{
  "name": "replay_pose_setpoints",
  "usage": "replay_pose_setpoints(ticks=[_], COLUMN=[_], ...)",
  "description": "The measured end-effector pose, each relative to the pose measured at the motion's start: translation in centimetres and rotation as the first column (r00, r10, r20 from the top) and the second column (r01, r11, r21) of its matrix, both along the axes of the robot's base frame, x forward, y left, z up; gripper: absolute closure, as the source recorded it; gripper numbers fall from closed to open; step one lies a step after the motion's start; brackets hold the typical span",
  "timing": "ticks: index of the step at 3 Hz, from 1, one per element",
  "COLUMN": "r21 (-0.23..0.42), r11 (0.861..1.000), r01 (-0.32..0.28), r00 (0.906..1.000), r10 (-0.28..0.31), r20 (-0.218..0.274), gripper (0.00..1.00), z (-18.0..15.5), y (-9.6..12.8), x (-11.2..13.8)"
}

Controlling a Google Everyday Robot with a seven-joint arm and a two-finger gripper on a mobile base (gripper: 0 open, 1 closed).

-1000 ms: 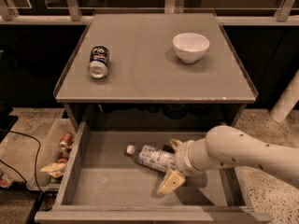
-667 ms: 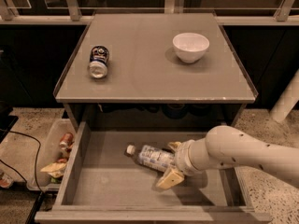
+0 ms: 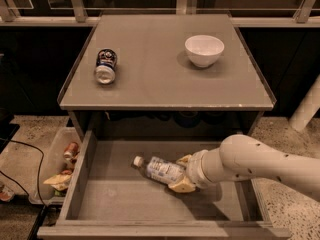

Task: Pick blue plastic bottle from top drawer and place on counter

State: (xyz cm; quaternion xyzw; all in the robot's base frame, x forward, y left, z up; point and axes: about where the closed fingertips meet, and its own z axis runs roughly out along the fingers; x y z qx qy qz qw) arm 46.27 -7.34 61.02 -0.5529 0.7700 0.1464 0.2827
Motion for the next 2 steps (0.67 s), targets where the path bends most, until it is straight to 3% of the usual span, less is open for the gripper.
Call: replay_pose_setpoints(ticks=[1,2], r21=[0.0,0.001], r11=[1.0,1.0], r01=[0.0,-0.01], r00=[1.0,1.0], r10=[0.0,0.01], r20=[0.0,0.002], gripper=[0.88,1.0], z=[0.0,0.57], y=[0.0,-0.1], x=[0.0,-0.25])
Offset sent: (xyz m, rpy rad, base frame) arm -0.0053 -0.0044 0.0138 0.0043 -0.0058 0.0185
